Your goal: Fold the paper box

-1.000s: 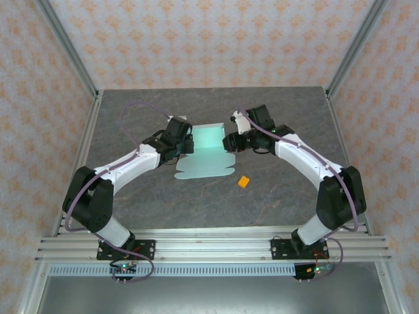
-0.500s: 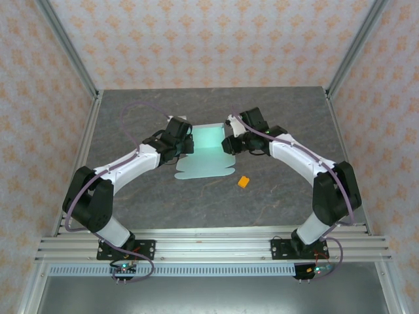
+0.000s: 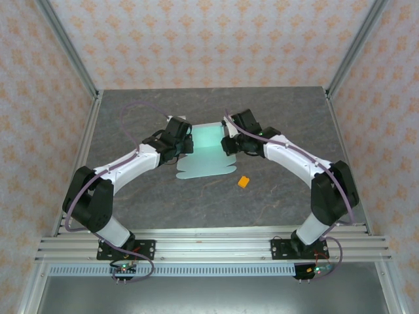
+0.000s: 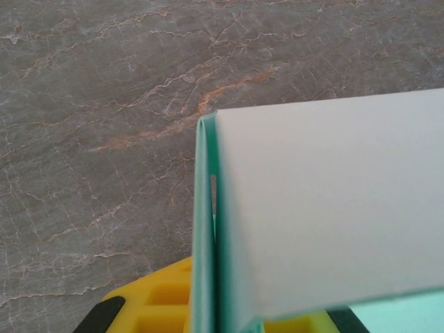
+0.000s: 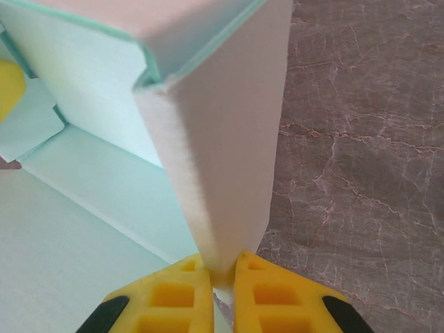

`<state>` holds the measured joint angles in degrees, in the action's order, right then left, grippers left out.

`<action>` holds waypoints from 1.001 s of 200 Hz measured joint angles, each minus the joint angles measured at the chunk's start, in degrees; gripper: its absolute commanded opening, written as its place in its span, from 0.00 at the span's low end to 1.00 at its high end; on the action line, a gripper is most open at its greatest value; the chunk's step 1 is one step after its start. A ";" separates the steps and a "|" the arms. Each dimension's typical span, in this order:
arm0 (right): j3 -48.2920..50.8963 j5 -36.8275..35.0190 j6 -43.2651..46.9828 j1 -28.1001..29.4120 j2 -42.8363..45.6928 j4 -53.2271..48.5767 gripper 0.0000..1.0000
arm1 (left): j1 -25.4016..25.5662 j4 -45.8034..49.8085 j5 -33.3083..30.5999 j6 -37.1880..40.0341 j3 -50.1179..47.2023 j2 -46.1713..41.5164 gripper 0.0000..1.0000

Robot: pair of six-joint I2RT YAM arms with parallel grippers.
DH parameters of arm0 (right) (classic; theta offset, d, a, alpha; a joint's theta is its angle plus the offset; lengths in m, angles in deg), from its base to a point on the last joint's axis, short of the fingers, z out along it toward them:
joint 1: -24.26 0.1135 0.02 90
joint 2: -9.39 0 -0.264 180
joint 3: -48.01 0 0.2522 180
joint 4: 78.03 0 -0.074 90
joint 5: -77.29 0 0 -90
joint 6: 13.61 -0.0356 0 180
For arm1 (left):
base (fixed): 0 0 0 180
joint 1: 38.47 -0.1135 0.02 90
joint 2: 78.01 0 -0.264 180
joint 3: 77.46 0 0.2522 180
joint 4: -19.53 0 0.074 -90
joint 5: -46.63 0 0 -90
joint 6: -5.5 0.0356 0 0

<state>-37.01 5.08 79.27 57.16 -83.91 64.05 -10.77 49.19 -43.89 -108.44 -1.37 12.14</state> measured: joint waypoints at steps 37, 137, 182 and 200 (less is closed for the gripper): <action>-1.16 -5.84 -3.78 2.05 -0.63 -0.44 0.09 | 0.00 0.02 0.00 -0.20 0.00 0.00 0.01; -11.19 -28.13 -14.73 9.60 -8.76 -8.57 0.08 | -0.37 -0.07 -0.26 -1.31 0.00 0.02 0.01; -13.00 -33.83 -18.69 11.02 -11.17 -9.60 0.08 | -0.37 -0.28 -0.26 -1.68 0.00 0.02 0.01; -13.03 -34.84 -19.65 11.34 -11.34 -9.55 0.10 | -0.37 -0.28 -0.28 -1.66 0.00 0.04 0.01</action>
<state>-50.04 -29.76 59.62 68.50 -95.25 54.50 -11.14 48.91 -44.17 -110.10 -1.37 12.18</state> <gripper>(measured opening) 0.087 0.098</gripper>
